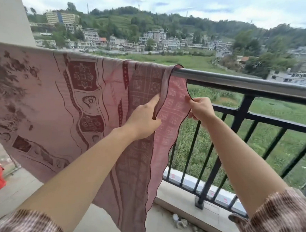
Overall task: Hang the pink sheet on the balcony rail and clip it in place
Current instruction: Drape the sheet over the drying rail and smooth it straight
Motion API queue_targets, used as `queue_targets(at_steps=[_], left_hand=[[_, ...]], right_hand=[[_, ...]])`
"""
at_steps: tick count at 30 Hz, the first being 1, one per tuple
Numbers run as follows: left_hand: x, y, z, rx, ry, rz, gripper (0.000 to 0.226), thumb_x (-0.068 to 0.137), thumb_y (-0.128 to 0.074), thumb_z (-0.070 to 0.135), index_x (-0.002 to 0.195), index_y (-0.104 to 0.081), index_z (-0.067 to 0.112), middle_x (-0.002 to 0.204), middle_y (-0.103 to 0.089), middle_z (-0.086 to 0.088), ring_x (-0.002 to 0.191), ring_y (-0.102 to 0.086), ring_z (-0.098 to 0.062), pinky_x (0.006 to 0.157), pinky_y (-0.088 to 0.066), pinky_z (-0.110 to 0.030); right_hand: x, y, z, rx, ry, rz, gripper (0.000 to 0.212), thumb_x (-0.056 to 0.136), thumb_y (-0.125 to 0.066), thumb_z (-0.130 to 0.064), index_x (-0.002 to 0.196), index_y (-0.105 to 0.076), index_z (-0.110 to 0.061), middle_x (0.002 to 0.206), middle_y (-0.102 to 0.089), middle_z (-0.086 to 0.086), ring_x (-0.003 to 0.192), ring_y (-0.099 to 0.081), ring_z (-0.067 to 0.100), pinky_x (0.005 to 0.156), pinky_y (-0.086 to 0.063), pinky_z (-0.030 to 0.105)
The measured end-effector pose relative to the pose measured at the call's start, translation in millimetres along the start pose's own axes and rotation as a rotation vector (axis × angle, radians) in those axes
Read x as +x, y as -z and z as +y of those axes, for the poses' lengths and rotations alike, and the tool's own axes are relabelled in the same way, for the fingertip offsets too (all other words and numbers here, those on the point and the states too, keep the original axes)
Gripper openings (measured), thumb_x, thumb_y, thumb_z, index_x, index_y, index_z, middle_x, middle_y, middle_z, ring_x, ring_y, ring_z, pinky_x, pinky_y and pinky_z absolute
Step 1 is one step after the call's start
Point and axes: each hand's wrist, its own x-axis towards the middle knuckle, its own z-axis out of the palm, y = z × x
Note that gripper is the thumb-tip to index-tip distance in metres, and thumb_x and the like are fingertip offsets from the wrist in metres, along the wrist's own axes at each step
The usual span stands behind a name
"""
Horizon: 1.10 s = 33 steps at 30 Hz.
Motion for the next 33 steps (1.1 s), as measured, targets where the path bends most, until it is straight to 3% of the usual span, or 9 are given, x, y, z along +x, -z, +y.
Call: queue_targets(at_steps=[3, 9, 12, 14, 18, 22, 26, 29, 33], left_hand=[[1, -8, 23, -0.010, -0.093, -0.047, 0.075, 0.090, -0.052, 0.010, 0.152, -0.012, 0.028, 0.149, -0.040, 0.001, 0.085, -0.050, -0.014, 0.082, -0.038, -0.016], [18, -31, 70, -0.162, -0.164, -0.021, 0.075, 0.089, -0.055, 0.009, 0.150, -0.020, 0.035, 0.145, -0.045, 0.000, 0.078, -0.046, -0.016, 0.060, -0.043, -0.007], [22, -54, 97, -0.162, -0.206, -0.092, 0.074, 0.087, -0.054, 0.010, 0.148, -0.023, 0.039, 0.098, -0.061, 0.007, 0.062, -0.049, -0.023, 0.058, -0.046, -0.018], [24, -69, 110, -0.161, -0.234, -0.130, 0.075, 0.086, -0.052, 0.007, 0.147, -0.025, 0.040, 0.069, -0.041, 0.014, 0.053, -0.042, -0.019, 0.056, -0.041, -0.028], [25, -84, 123, -0.262, -0.243, -0.141, 0.073, 0.088, -0.053, 0.006, 0.147, -0.026, 0.038, 0.065, -0.035, 0.011, 0.052, -0.036, -0.013, 0.055, -0.036, -0.027], [18, -92, 137, -0.357, -0.286, -0.141, 0.070, 0.090, -0.056, 0.007, 0.145, -0.027, 0.037, 0.060, -0.032, 0.003, 0.053, -0.034, -0.013, 0.056, -0.036, -0.033], [11, -107, 128, -0.184, -0.188, -0.215, 0.071, 0.091, -0.055, 0.014, 0.145, -0.022, 0.046, 0.070, -0.048, 0.008, 0.056, -0.046, -0.005, 0.062, -0.043, -0.018], [11, -112, 106, -0.124, -0.072, -0.224, 0.064, 0.090, -0.052, 0.012, 0.140, -0.032, 0.047, 0.093, -0.061, 0.011, 0.083, -0.060, -0.012, 0.078, -0.053, -0.027], [15, -104, 77, -0.101, 0.032, -0.074, 0.037, 0.089, -0.051, 0.007, 0.116, -0.063, 0.029, 0.099, -0.063, 0.012, 0.088, -0.058, -0.006, 0.081, -0.047, -0.018]], right_hand=[[3, 24, -6, 0.324, -0.188, 0.051, 0.022, 0.092, -0.062, -0.028, 0.094, -0.069, -0.007, 0.069, -0.069, 0.009, 0.041, -0.063, 0.013, 0.037, -0.047, 0.020], [15, 80, 14, 0.577, -0.228, 0.145, 0.023, 0.090, -0.065, -0.020, 0.099, -0.066, 0.001, 0.072, -0.067, 0.016, 0.053, -0.066, 0.019, 0.060, -0.060, 0.028], [20, 104, 15, 0.577, -0.189, 0.188, 0.017, 0.089, -0.066, -0.022, 0.090, -0.066, -0.005, 0.057, -0.066, 0.008, 0.050, -0.065, 0.016, 0.059, -0.060, 0.027], [23, 117, 14, 0.577, -0.158, 0.224, 0.011, 0.090, -0.064, -0.012, 0.080, -0.063, -0.005, 0.055, -0.064, 0.008, 0.044, -0.062, 0.013, 0.057, -0.059, 0.026], [27, 134, 19, 0.613, -0.118, 0.286, 0.016, 0.085, -0.059, 0.005, 0.073, -0.061, -0.005, 0.062, -0.062, 0.011, 0.055, -0.062, 0.019, 0.069, -0.059, 0.032], [24, 134, 40, 0.719, -0.074, 0.340, 0.021, 0.087, -0.068, -0.016, 0.067, -0.065, -0.011, 0.058, -0.064, 0.003, 0.054, -0.058, 0.012, 0.064, -0.057, 0.026], [11, 115, 75, 0.420, 0.017, 0.142, 0.027, 0.091, -0.063, -0.026, 0.067, -0.069, -0.016, 0.050, -0.065, -0.009, 0.051, -0.059, 0.003, 0.063, -0.052, 0.024], [-2, 107, 83, 0.227, 0.069, -0.065, 0.012, 0.089, -0.065, -0.021, 0.080, -0.072, -0.017, 0.072, -0.073, 0.001, 0.066, -0.067, 0.013, 0.069, -0.053, 0.032], [-21, 106, 74, 0.153, 0.186, 0.172, 0.006, 0.081, -0.067, -0.020, 0.085, -0.068, -0.016, 0.083, -0.070, 0.005, 0.076, -0.067, 0.022, 0.072, -0.056, 0.040]])
